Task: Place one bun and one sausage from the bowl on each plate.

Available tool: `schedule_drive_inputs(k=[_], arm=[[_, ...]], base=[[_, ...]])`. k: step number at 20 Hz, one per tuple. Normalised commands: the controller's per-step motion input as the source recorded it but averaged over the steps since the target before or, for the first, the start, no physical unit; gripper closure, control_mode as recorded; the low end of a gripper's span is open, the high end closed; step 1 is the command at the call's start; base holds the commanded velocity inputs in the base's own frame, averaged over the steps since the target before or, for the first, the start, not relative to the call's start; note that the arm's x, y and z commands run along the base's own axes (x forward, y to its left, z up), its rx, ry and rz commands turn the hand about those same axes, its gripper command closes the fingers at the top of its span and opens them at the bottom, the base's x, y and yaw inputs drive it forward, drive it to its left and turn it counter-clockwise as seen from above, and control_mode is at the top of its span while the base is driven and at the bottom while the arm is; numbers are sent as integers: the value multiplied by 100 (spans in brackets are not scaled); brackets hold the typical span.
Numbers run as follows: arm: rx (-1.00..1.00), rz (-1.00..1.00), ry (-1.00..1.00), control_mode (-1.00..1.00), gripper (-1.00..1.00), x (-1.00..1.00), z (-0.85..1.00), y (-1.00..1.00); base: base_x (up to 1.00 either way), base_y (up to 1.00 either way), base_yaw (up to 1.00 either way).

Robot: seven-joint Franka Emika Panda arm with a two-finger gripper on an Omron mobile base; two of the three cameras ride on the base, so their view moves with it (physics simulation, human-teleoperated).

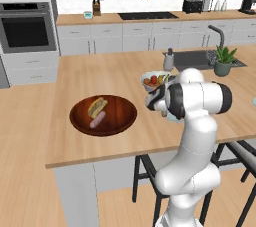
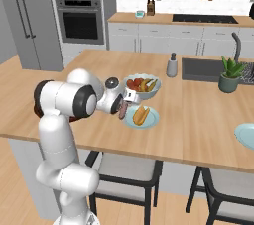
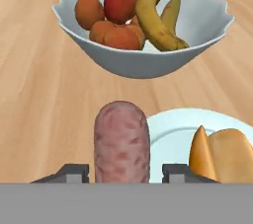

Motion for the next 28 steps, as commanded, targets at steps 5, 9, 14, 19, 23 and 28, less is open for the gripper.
schedule_drive_inputs(k=[5,9,14,19,23,28], arm=[[20,0,3,-100,-100,36,22,-100],[18,0,0,-100,-100,0,24,-100],[-8,13,-1,-100,-100,-64,57,39],[-33,40,14,-100,-100,-37,95,100],[-31,34,29,-100,-100,-13,100,100],[-15,18,10,-100,-100,-34,89,96]], base=[[0,0,0],[0,0,0],[0,0,0],[0,0,0],[0,0,0],[0,0,0]])
